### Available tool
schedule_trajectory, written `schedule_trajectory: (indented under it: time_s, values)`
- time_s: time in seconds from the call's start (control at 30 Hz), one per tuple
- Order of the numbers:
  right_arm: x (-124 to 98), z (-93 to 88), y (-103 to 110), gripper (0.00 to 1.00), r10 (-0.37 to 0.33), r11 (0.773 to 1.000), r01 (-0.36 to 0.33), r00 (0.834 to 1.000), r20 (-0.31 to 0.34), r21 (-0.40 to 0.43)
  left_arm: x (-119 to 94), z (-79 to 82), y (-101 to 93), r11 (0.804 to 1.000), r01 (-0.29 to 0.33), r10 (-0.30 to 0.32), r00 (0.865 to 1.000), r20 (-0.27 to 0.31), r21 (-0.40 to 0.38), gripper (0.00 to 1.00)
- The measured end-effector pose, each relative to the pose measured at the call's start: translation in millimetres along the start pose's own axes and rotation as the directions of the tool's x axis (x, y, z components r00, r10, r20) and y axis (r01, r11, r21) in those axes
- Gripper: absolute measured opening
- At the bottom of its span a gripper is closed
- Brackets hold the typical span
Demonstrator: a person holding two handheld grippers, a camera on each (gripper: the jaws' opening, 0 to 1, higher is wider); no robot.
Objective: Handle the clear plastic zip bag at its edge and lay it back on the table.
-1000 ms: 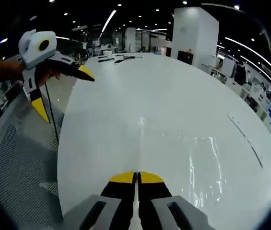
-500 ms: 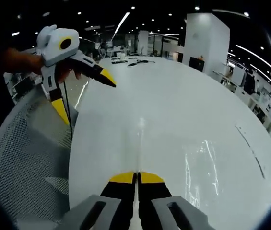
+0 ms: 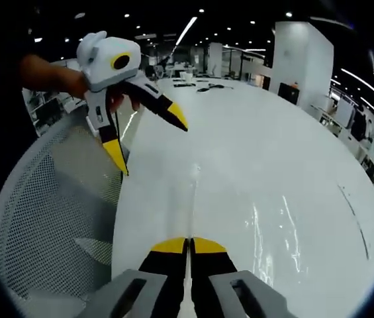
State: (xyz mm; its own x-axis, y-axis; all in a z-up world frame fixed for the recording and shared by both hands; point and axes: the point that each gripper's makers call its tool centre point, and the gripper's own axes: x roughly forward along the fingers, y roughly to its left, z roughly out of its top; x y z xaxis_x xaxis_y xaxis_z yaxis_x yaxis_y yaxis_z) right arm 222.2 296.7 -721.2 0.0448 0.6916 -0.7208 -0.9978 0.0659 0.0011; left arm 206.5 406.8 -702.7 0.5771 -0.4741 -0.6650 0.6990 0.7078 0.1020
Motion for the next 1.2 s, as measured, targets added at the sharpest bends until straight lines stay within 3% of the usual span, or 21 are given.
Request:
schedule_trajectory:
  time_s: [0.33,0.53,0.8,0.97,1.2]
  values:
    - [-5.1,3.7,9.7,0.00,0.039,0.999,-0.039,0.999,-0.002,-0.031,6.4,1.7,-5.2,0.996,0.048,-0.047,0.999,-0.015,0.078,0.58]
    - [-9.2,8.6,13.5,0.00,0.052,0.996,-0.052,0.999,-0.001,-0.069,11.7,3.3,-7.4,0.985,0.062,-0.060,0.998,-0.019,0.163,0.54]
    - [-14.3,18.4,16.2,0.00,0.070,0.991,-0.067,0.997,0.023,-0.114,16.6,4.3,-3.7,0.973,0.067,-0.064,0.998,-0.020,0.220,0.44]
    - [-16.9,17.4,16.8,0.00,0.082,0.989,-0.081,0.997,0.009,-0.123,18.1,7.9,1.3,0.962,0.059,-0.057,0.998,-0.015,0.268,0.39]
    - [-20.5,17.5,17.8,0.00,0.098,0.989,-0.097,0.995,0.005,-0.109,18.5,13.5,-3.6,0.932,0.083,-0.084,0.996,-0.013,0.352,0.21]
